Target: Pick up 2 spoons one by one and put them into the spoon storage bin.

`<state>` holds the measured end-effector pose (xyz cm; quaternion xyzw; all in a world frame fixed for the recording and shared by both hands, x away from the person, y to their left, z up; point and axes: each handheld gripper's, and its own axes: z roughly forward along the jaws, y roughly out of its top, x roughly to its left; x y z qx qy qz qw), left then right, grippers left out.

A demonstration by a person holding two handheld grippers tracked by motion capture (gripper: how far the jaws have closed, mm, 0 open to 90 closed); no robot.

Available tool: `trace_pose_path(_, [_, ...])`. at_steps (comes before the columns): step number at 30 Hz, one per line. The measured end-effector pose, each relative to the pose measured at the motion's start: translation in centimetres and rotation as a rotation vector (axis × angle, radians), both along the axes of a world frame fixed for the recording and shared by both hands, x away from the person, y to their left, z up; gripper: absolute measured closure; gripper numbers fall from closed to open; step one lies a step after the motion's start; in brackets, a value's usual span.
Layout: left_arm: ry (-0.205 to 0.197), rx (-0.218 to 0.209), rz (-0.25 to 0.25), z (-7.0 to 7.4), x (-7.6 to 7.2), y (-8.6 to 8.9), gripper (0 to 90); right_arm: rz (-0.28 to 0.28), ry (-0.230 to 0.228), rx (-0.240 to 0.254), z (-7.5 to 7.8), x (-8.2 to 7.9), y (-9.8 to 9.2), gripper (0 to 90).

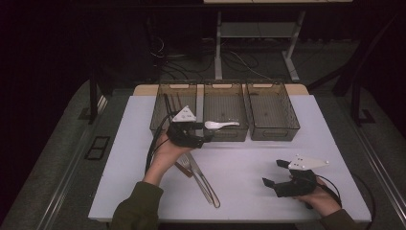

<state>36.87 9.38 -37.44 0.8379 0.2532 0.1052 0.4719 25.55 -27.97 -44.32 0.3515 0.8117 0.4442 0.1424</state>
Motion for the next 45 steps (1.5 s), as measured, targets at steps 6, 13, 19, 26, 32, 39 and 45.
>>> trace_pose_path(6, [-0.006, -0.004, 0.024, -0.3, -1.2, 2.4, 38.9, -0.005, -0.003, 0.003, 0.0, 0.0, -0.1, 12.8])
trace_pose_path(13, [-0.009, 0.048, 0.097, -1.4, -2.0, 6.1, 59.8, -0.004, -0.005, 0.002, 0.1, 0.0, -0.1, 12.8])
trace_pose_path(19, [0.026, 0.135, 0.145, -2.6, -1.7, 8.3, 79.9, -0.007, -0.004, -0.003, 0.0, 0.0, -0.1, 12.8])
trace_pose_path(26, [0.075, 0.238, 0.208, -4.6, 0.0, 9.0, 89.4, -0.006, -0.001, -0.003, 0.0, 0.0, 0.0, 12.8])
trace_pose_path(32, [0.079, 0.303, 0.223, -5.7, 0.8, 8.9, 89.4, -0.005, 0.0, -0.005, 0.0, 0.1, -0.1, 12.9])
trace_pose_path(39, [0.095, 0.366, 0.243, -6.3, 1.1, 9.1, 89.4, -0.006, -0.003, -0.002, 0.0, 0.0, -0.1, 12.9])
trace_pose_path(45, [0.104, 0.391, 0.254, -6.0, 0.3, 10.0, 89.4, -0.006, -0.005, -0.001, 0.0, 0.0, -0.1, 12.8])
